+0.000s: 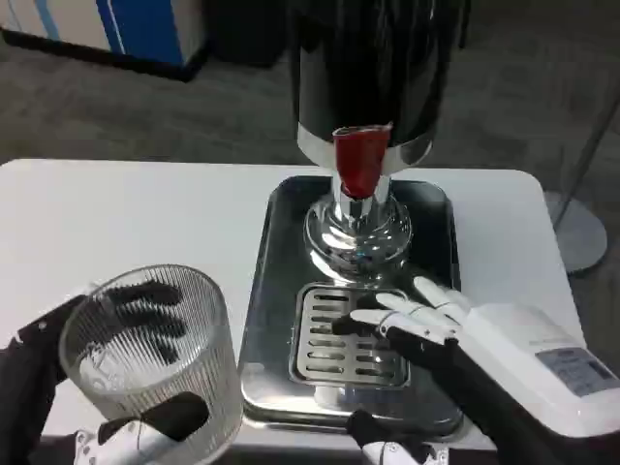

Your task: Grasp the cup under the faucet to collect the drink, then remove the cup.

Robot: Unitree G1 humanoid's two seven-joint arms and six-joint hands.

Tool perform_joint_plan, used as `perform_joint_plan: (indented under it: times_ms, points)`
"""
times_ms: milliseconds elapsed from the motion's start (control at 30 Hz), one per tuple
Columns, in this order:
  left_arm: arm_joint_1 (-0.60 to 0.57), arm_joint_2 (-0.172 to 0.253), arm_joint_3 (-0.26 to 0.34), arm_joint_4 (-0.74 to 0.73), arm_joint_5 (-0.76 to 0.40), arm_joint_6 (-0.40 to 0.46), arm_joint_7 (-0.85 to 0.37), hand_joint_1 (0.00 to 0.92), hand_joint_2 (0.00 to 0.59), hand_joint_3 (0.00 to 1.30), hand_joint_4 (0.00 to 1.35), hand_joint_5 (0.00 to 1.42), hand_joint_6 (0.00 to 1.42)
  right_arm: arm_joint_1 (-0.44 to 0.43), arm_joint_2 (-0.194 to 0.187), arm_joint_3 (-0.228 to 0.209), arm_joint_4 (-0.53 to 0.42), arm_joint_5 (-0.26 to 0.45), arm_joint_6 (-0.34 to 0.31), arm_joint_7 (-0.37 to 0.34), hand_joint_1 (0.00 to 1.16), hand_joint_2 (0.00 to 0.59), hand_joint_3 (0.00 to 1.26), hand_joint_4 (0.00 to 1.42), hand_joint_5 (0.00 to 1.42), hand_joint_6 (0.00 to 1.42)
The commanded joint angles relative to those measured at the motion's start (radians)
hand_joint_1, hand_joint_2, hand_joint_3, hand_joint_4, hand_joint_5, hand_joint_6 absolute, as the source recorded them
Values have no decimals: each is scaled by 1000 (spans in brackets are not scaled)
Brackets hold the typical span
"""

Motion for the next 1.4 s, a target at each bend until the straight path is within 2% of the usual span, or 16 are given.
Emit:
perform_joint_plan:
  times_ms: [33, 233, 567, 1000, 1200, 1400]
  points:
    - [-7, 2, -3, -16, 0, 8, 5, 623, 67, 708, 726, 701, 507, 4, -5, -11, -5, 15, 0, -4, 449, 463, 220, 104, 0, 0]
    - [-15, 4, -1, -12, 1, 12, 5, 623, 67, 713, 726, 705, 507, 0, -4, -14, -3, 19, 1, -3, 441, 483, 218, 94, 0, 0]
    - [-44, 4, -11, 9, 9, 17, 4, 623, 67, 713, 726, 706, 507, -2, 0, -15, 1, 16, 10, -4, 436, 475, 218, 94, 0, 0]
    - [-58, 6, -14, 21, 13, 25, -2, 623, 66, 714, 726, 700, 507, 26, 18, -40, 12, 23, 43, -26, 434, 472, 209, 184, 62, 58]
    - [-74, 3, -38, 33, 37, 32, 1, 623, 66, 714, 726, 701, 507, 35, 18, -57, 24, 24, 57, -37, 434, 481, 206, 165, 49, 62]
    - [-104, -2, -89, 68, 77, 22, 3, 623, 66, 714, 726, 705, 507, 51, 22, -69, 29, 21, 64, -57, 431, 489, 210, 151, 48, 64]
